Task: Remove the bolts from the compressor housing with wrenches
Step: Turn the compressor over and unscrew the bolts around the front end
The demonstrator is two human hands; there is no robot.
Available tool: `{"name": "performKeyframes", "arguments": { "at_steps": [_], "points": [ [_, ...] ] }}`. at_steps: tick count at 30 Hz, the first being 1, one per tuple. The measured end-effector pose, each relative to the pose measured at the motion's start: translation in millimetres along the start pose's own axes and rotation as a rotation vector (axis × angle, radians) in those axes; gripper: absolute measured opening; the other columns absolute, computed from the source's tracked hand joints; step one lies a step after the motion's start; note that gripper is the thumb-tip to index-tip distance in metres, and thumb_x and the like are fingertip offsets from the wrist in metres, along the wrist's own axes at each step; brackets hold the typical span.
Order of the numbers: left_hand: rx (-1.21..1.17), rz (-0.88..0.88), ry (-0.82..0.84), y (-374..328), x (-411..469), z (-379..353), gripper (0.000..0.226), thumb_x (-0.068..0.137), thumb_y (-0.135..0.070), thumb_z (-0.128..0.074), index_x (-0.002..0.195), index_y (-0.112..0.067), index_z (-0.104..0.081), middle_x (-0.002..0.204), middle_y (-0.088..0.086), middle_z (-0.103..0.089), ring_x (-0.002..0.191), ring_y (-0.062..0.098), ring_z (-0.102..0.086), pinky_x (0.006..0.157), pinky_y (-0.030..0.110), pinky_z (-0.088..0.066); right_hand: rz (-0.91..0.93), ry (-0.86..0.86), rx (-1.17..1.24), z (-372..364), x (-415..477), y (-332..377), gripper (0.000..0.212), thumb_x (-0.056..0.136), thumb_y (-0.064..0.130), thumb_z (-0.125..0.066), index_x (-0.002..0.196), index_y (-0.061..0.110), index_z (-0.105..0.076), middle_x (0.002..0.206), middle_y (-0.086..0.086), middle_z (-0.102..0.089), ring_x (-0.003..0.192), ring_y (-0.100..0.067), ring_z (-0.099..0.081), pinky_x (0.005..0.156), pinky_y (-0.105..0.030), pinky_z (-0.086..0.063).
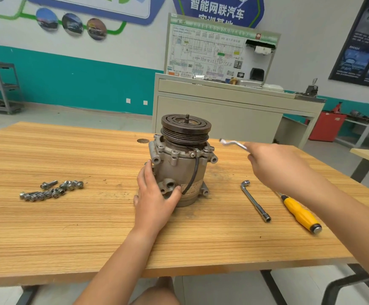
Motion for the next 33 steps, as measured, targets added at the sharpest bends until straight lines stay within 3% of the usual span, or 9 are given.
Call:
{"name": "performKeyframes", "arguments": {
  "at_steps": [3, 7, 14, 19, 23, 26, 28, 30, 33],
  "points": [
    [-0.010, -0.002, -0.010, -0.3, -0.3, 0.3, 0.095, 0.081, -0.036, -0.068, 0.150, -0.020, -0.004, 0.153, 0.001, -0.014, 0.134, 0.024, -0.034, 0.105, 0.056, -0.032, 0.061, 0.031, -0.043, 1.6, -5.1, 14.7, 0.031, 0.092, 0.007, -0.041, 0.119, 0.021, -0.044, 0.064, 0.003, -0.042, 0.056, -0.016, -0.041, 0.047, -0.029, -0.029],
    [-0.016, 0.001, -0.014, 0.5, -0.3, 0.6, 0.095, 0.081, -0.037, -0.069, 0.150, -0.022, -0.005, 0.153, 0.000, -0.014, 0.134, 0.024, -0.035, 0.105, 0.057, -0.031, 0.066, 0.057, -0.083, 6.9, -1.6, 28.9, 0.027, 0.092, 0.006, -0.039, 0.115, 0.017, -0.048, 0.062, 0.004, -0.036, 0.062, -0.019, -0.040, 0.046, -0.028, -0.025],
    [0.008, -0.008, -0.022, -0.4, 0.1, -0.5, 0.095, 0.081, -0.037, -0.068, 0.150, -0.019, -0.005, 0.153, 0.002, -0.014, 0.136, 0.023, -0.032, 0.105, 0.058, -0.031, 0.213, 0.170, -0.385, 28.4, -7.1, 64.3, 0.044, 0.089, -0.004, -0.041, 0.132, -0.004, -0.036, 0.064, 0.000, -0.031, 0.065, -0.022, -0.038, 0.039, -0.027, -0.025],
    [0.008, -0.017, -0.020, -0.4, 0.6, -1.0, 0.095, 0.081, -0.035, -0.068, 0.150, -0.020, -0.005, 0.153, 0.004, -0.015, 0.136, 0.024, -0.031, 0.105, 0.057, -0.032, 0.253, 0.034, -0.388, 12.6, 4.0, 40.3, 0.044, 0.095, 0.014, -0.034, 0.137, 0.002, -0.028, 0.055, 0.001, -0.033, 0.044, -0.014, -0.032, 0.036, -0.024, -0.023],
    [0.013, -0.013, -0.023, 0.5, 1.1, -1.0, 0.096, 0.081, -0.036, -0.069, 0.150, -0.019, -0.004, 0.153, 0.004, -0.014, 0.137, 0.024, -0.029, 0.105, 0.057, -0.031, 0.312, -0.068, -0.423, -1.7, 28.5, 9.0, 0.046, 0.095, 0.015, -0.030, 0.140, 0.010, -0.023, 0.067, -0.001, -0.038, 0.044, -0.013, -0.023, 0.038, -0.026, -0.015],
    [0.011, -0.010, -0.026, 1.1, 1.1, -0.7, 0.096, 0.081, -0.036, -0.069, 0.150, -0.019, -0.004, 0.154, 0.002, -0.013, 0.137, 0.024, -0.029, 0.106, 0.056, -0.031, 0.391, -0.074, -0.407, -13.0, 53.3, 0.1, 0.032, 0.092, 0.006, -0.034, 0.124, 0.009, -0.037, 0.072, -0.003, -0.039, 0.056, -0.019, -0.043, 0.045, -0.027, -0.027],
    [0.004, -0.014, -0.025, 1.6, 0.7, -0.4, 0.096, 0.081, -0.036, -0.069, 0.150, -0.020, -0.004, 0.153, 0.001, -0.014, 0.137, 0.023, -0.030, 0.106, 0.055, -0.032, 0.417, -0.088, -0.350, -20.7, 67.3, 3.7, 0.023, 0.091, 0.002, -0.036, 0.111, 0.008, -0.044, 0.087, -0.007, -0.054, 0.078, -0.025, -0.056, 0.064, -0.032, -0.040],
    [-0.002, -0.017, -0.021, 2.1, 1.1, -0.4, 0.096, 0.081, -0.036, -0.069, 0.150, -0.020, -0.004, 0.153, 0.001, -0.014, 0.137, 0.023, -0.030, 0.106, 0.054, -0.033, 0.408, -0.081, -0.281, -31.2, 79.1, 13.7, 0.022, 0.090, -0.001, -0.037, 0.107, 0.006, -0.047, 0.098, -0.010, -0.059, 0.090, -0.027, -0.057, 0.075, -0.032, -0.042],
    [-0.010, -0.008, -0.006, 1.2, 0.3, -0.4, 0.096, 0.081, -0.036, -0.069, 0.150, -0.022, -0.004, 0.153, -0.001, -0.013, 0.136, 0.023, -0.033, 0.105, 0.055, -0.034, 0.304, -0.079, -0.099, -42.9, 85.6, 26.1, 0.026, 0.088, -0.004, -0.037, 0.108, 0.005, -0.051, 0.102, -0.011, -0.061, 0.092, -0.029, -0.057, 0.069, -0.034, -0.043]
  ]
}}
Point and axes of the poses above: each hand's wrist, its own x-axis towards the middle knuckle, its own z-axis out of the back of the hand, y = z × x, the point moved 2 cm from there along x, towards the middle knuckle
